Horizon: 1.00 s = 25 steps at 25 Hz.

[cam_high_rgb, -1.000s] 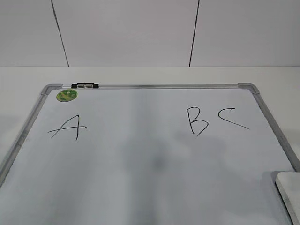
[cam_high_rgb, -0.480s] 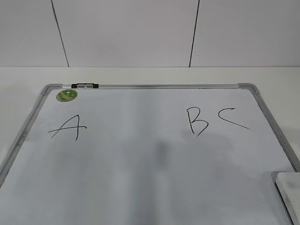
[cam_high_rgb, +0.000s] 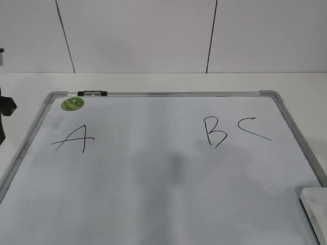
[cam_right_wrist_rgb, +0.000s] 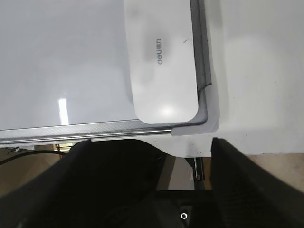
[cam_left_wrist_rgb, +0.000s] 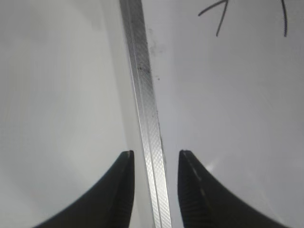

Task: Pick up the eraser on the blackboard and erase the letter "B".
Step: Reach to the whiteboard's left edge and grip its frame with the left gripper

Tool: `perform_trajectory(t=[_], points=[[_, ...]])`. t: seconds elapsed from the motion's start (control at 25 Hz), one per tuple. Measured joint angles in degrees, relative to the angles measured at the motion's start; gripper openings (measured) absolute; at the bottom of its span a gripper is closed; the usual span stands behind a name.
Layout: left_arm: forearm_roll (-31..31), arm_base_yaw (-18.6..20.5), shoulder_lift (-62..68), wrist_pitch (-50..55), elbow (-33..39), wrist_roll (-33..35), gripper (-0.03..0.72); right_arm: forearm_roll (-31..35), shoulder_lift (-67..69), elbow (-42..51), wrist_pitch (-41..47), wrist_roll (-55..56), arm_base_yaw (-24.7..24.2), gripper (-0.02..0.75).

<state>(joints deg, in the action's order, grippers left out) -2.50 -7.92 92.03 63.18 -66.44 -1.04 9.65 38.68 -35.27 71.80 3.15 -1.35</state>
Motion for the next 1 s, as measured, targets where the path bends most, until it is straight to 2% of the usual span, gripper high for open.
perform_trajectory(t=[0.32, 1.0], points=[[-0.13, 2.38, 7.94, -3.04, -2.34, 2.39, 0.238, 0.89, 0.0, 0.0, 0.0, 0.0, 0.0, 0.584], [-0.3, 2.38, 16.48, -8.83, -2.81, 2.86, 0.237, 1.48, 0.0, 0.0, 0.0, 0.0, 0.0, 0.584]])
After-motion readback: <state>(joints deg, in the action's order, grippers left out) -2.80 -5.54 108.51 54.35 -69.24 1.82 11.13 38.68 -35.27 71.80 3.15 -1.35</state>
